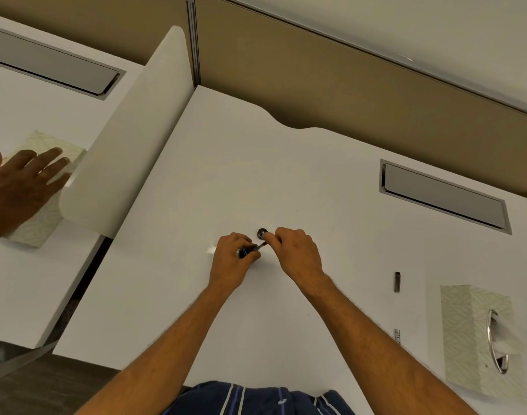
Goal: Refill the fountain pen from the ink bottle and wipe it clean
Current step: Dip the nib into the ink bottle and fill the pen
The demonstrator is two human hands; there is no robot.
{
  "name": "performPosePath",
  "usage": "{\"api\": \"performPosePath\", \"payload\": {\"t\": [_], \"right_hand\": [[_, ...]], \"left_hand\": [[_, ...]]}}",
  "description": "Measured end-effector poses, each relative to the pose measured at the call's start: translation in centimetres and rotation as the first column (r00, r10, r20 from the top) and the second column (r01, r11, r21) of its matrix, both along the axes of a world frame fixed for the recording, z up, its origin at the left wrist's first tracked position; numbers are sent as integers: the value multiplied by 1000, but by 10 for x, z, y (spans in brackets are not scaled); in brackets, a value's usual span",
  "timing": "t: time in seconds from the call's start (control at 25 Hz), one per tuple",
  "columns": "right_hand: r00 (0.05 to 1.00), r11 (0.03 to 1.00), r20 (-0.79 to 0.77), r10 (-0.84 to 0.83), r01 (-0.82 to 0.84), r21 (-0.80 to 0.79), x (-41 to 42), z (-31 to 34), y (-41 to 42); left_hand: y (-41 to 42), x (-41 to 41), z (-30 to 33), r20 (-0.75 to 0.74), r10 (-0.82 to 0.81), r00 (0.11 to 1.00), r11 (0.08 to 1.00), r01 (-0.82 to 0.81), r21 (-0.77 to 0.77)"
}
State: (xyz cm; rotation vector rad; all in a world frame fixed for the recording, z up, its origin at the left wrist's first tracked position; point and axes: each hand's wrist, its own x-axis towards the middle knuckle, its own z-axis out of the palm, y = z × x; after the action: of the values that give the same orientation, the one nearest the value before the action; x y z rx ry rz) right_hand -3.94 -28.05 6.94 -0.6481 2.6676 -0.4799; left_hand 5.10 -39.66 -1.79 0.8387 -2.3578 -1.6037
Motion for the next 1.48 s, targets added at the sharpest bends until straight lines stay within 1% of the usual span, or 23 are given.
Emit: {"api": "performPosePath", "payload": {"t": [0.16,0.36,0.64,0.76,0.84,0.92,0.96,1.04,1.08,1.12,1.2,1.32,1.44,1.48], "right_hand": [[1000,999,1,30,-30,44,1,5,-8],[993,993,48,110,-112,29,-5,9,-7],[981,979,25,194,-195,63,-13,14,0],[980,972,-3,201,-199,125,-11,14,-1],[979,959,-6,204,-198,200,-9,15,-4],[969,936,3,246,-238,258,-8,15,-6],[970,941,7,242,-237,242,-9,16,-6],[982,976,19,186,-187,115,-10,15,-4],[982,980,17,187,-188,72,-10,16,-3],[978,977,4,206,-206,62,-10,16,-2],[972,967,-25,234,-230,108,-9,16,-1],[968,955,-80,237,-218,201,-7,16,-5],[949,916,-59,310,-282,286,-6,16,-8],[957,927,-37,289,-270,261,-9,16,-7]], "left_hand": [[1,0,-1,-17,24,1000,999,-23,29],[2,2,-2,-23,26,999,999,-25,45],[2,1,-2,-12,9,1000,1000,-9,28],[2,2,-3,-27,8,1000,1000,-7,31],[2,2,-4,-33,10,999,1000,-9,28],[2,2,-4,-31,12,999,999,-11,31],[2,2,-4,-30,14,999,999,-13,37],[2,3,-4,-24,17,1000,999,-16,42],[2,3,-4,-20,16,1000,999,-16,36],[2,3,-4,-15,16,1000,999,-15,30],[2,2,-4,-16,12,1000,1000,-12,24],[3,2,-4,-18,15,1000,1000,-15,22],[3,3,-5,-17,19,1000,1000,-19,23],[3,3,-5,-17,19,1000,1000,-18,21]]}}
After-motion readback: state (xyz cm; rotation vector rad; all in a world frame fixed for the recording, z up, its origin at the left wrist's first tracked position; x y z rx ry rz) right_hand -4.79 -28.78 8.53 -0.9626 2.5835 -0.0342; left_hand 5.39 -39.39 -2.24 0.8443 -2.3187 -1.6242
